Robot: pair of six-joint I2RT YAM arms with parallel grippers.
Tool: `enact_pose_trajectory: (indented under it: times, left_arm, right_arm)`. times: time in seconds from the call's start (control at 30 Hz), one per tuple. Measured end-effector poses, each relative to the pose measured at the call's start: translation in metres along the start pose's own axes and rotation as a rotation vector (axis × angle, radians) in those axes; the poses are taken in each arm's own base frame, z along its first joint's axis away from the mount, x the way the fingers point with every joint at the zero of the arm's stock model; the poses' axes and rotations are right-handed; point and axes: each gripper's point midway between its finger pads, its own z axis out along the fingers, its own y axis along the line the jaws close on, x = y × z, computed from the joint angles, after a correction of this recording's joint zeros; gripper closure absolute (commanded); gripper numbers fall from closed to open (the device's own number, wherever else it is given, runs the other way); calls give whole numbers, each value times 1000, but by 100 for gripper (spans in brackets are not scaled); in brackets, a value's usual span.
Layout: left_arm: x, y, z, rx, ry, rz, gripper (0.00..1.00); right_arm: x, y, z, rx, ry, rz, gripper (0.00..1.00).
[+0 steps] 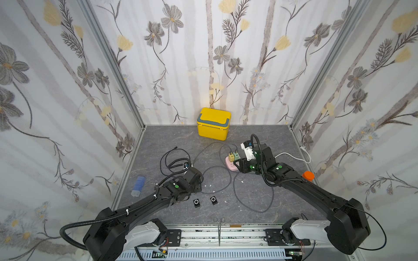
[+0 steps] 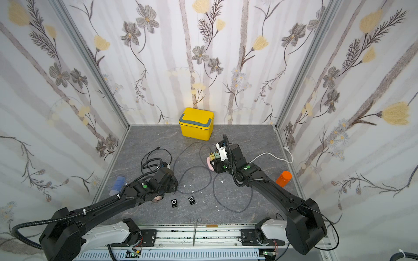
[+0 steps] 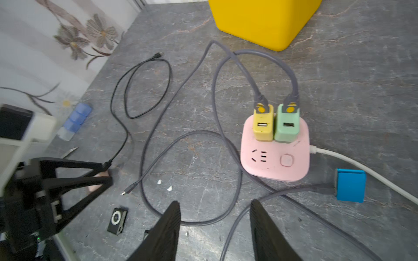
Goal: Charge mp3
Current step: Pick up the charging cable from the center of the board.
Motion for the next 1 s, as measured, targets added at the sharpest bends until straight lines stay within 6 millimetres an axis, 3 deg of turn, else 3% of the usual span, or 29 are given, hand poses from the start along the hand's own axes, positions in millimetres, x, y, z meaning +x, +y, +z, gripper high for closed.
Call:
enact_pose_trajectory:
  times: [0.2, 0.33, 0.7, 1.0]
  left_arm:
    - [35, 5, 11, -12, 86, 54, 56]
    - [45, 7, 17, -24, 105, 78, 58]
    - [41, 13, 33, -101, 84, 110, 62]
    - [41, 12, 43, -121, 93, 148, 83]
  right_arm:
    - [2, 14, 8, -100, 0, 0, 52]
    - [5, 19, 14, -135, 12, 6, 52]
    - [0, 25, 13, -168, -7, -3, 52]
    - [0, 27, 6, -173, -24, -9, 53]
